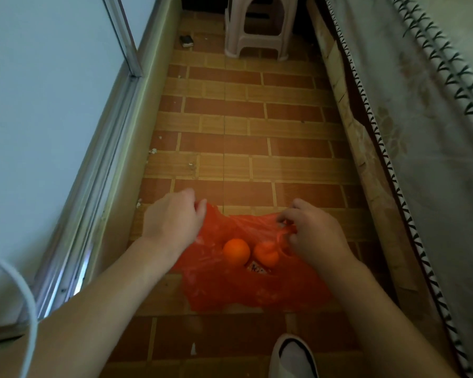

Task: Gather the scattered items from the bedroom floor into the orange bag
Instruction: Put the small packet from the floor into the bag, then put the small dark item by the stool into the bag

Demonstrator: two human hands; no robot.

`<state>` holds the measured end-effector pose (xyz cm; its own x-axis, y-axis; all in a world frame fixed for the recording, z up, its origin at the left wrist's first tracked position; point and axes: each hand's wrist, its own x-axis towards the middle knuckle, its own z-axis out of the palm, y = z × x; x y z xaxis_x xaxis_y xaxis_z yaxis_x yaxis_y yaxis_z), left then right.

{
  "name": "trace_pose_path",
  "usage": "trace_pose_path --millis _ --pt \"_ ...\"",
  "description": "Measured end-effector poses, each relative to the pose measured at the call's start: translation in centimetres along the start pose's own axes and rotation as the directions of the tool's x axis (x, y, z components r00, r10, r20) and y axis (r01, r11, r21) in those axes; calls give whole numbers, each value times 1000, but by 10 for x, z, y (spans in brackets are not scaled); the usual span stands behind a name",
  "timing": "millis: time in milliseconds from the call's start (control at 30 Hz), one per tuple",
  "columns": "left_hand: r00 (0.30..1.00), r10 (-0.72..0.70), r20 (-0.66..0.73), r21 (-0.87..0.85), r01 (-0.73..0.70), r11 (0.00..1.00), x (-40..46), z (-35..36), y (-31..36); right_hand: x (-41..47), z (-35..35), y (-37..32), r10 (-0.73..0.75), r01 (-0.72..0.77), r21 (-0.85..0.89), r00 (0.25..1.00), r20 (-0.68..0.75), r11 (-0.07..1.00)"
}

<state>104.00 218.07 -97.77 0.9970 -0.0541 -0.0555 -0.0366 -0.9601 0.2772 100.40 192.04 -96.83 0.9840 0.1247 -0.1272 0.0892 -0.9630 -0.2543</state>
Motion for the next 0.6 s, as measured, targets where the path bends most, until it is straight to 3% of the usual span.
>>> trace_pose_path --millis 133,233,300,400,600 --pt "972 -106 209 -105 130 986 -29 -39 10 -14 -35 -5 44 -44 79 999 5 996" --pt "902 -122 414 -82 170 982 -47 -78 15 -33 -79 -17 24 -26 86 999 23 996" --pt "868 -154 471 -17 184 983 -57 -111 21 -45 -115 -27 21 -25 72 998 53 997" --pt "871 -166 462 18 177 984 -70 -167 35 -61 -175 -45 30 -37 54 993 118 998" --pt "953 -70 293 -79 97 992 -96 -292 80 -90 -286 -84 13 -37 166 990 141 985"
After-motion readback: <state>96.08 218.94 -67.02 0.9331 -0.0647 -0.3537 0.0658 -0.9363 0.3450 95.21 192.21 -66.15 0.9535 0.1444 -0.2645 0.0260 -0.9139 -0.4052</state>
